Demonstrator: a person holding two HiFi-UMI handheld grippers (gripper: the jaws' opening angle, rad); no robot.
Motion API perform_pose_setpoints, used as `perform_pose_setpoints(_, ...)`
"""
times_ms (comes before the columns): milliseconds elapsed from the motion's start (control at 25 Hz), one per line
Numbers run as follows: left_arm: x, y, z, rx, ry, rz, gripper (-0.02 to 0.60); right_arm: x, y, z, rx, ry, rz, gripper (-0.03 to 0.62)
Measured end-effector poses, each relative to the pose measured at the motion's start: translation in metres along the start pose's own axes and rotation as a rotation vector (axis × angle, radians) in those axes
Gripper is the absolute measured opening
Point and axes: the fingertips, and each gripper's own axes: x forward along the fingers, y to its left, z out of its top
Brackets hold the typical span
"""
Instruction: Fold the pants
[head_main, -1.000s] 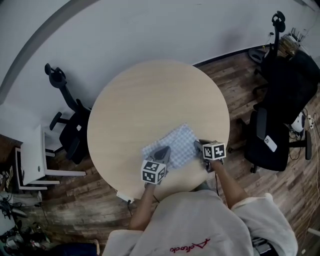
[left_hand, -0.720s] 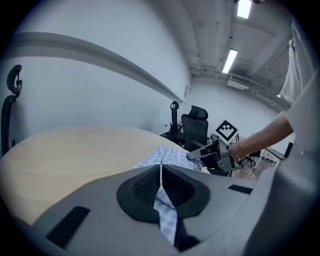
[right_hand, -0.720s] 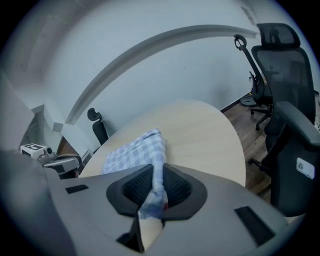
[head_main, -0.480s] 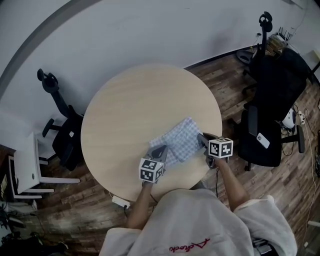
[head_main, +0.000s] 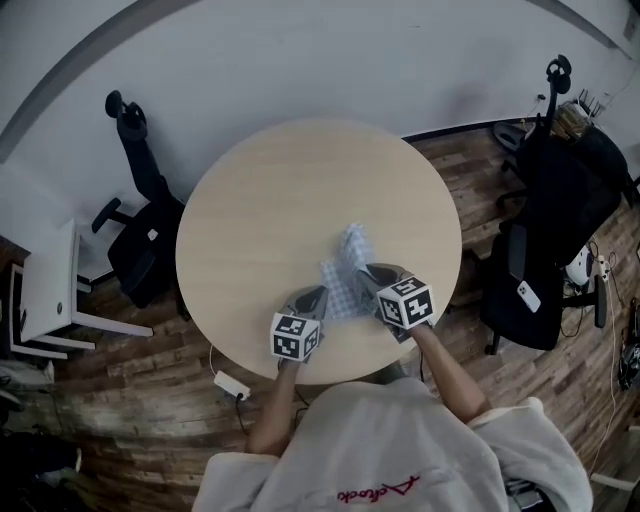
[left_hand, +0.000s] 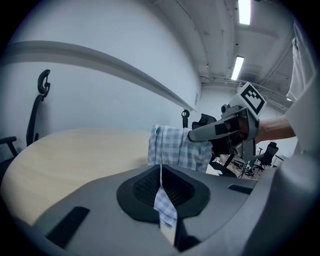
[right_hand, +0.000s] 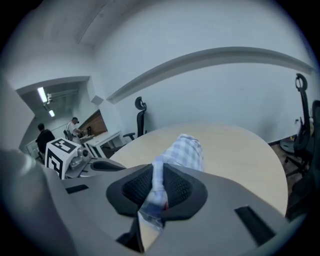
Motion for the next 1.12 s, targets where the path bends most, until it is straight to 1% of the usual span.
perform_pose_setpoints(120,-0.027,0.015,-0.012,-0.035,-0.021,0.052,0.038,0.028,0.037,-0.014,-0.083,0.058,0.019,0.081)
perform_pose_setpoints(200,-0.046,0.026,-0.021,-0.06,-0.033,0.095,0.038,0.05,0.058,-0.031,-0.138,0.109,0.031,0.081)
perform_pose_setpoints(360,-0.087,0.05,-0.047,-0.117,-0.045,0.195,0.038,0.093,0.091,-0.083,-0.24,0.259,0.038,0.083)
perform_pose_setpoints(520,-0.128,0.067,-0.067,-0.172,-0.049,0.292,0.038,0.124,0.111,-0.136,-0.309,0.436,0.019,0.089)
perform_pose_setpoints(600,-0.148,0.074,-0.076,-0.197,-0.044,0.335,0.038,0.134,0.119,-0.15,-0.329,0.477,0.011,0.104)
perform_pose_setpoints(680,-0.163,0.079,-0.085,-0.21,-0.041,0.362,0.038,0.142,0.125,-0.155,-0.344,0.477,0.007,0.107)
perform_pose_setpoints(760,-0.17,0.082,-0.09,-0.213,-0.04,0.368,0.038,0.145,0.129,-0.156,-0.335,0.486,0.018,0.112)
perform_pose_setpoints(840,-0.168,0.081,-0.09,-0.208,-0.041,0.354,0.038,0.142,0.132,-0.16,-0.286,0.506,0.046,0.123)
perform_pose_setpoints(880,-0.164,0.079,-0.088,-0.202,-0.043,0.34,0.038,0.139,0.134,-0.161,-0.259,0.5,0.065,0.137)
perform_pose_setpoints(960,-0.153,0.071,-0.083,-0.185,-0.049,0.307,0.038,0.133,0.142,-0.151,-0.226,0.436,0.115,0.197)
perform_pose_setpoints(1040,-0.143,0.062,-0.074,-0.162,-0.052,0.269,0.038,0.126,0.152,-0.132,-0.202,0.329,0.17,0.21)
perform_pose_setpoints(1120,-0.131,0.055,-0.065,-0.14,-0.054,0.229,0.038,0.114,0.154,-0.111,-0.189,0.229,0.178,0.21)
